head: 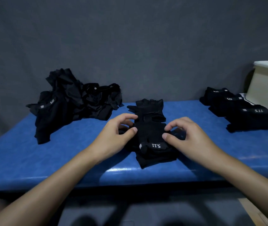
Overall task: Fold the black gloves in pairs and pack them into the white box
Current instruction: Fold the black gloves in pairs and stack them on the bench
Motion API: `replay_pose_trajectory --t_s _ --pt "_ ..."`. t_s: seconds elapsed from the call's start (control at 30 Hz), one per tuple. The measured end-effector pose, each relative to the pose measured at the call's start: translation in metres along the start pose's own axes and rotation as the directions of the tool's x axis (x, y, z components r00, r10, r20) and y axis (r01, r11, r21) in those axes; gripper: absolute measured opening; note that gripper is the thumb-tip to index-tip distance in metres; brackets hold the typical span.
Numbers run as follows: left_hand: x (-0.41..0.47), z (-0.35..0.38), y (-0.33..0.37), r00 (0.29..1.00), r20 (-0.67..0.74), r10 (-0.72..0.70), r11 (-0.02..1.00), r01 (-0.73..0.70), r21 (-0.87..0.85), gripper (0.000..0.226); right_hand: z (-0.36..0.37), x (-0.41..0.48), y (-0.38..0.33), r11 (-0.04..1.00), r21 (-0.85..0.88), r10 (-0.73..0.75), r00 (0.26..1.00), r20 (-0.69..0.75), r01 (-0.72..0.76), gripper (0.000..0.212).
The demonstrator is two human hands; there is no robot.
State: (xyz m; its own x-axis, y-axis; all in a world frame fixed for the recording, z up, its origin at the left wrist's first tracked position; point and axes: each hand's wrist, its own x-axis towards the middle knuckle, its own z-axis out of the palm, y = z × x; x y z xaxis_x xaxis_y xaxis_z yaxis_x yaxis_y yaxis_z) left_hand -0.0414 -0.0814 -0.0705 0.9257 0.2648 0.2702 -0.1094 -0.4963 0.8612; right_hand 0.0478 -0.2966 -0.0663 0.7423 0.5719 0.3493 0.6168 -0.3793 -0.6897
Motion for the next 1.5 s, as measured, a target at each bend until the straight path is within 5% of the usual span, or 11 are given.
replay_pose_trajectory --t_s 0.23,0.63,0.9,1.5 --pt "0.000 -0.018 -0.004 0.994 0.111 0.005 0.992 -0.019 0.126 0.021 -0.006 -0.010 -0.002 0.964 0.001 -0.263 0.949 0.175 0.267 0.036" --pt "0.001 -0.023 -0.008 0.993 0.114 0.034 0.987 -0.051 0.151 0.022 -0.004 -0.008 -0.001 0.924 -0.057 -0.371 0.923 0.100 0.378 0.013" --pt "0.001 -0.019 -0.009 0.989 0.124 0.076 0.986 -0.093 0.142 0.010 -0.005 -0.009 0.000 0.919 -0.079 -0.366 0.912 0.187 0.385 0.038" --pt "-0.009 -0.017 -0.013 0.969 0.231 0.082 0.923 -0.161 0.349 0.034 -0.020 -0.011 0.009 0.823 -0.277 -0.458 0.868 0.193 0.496 0.013"
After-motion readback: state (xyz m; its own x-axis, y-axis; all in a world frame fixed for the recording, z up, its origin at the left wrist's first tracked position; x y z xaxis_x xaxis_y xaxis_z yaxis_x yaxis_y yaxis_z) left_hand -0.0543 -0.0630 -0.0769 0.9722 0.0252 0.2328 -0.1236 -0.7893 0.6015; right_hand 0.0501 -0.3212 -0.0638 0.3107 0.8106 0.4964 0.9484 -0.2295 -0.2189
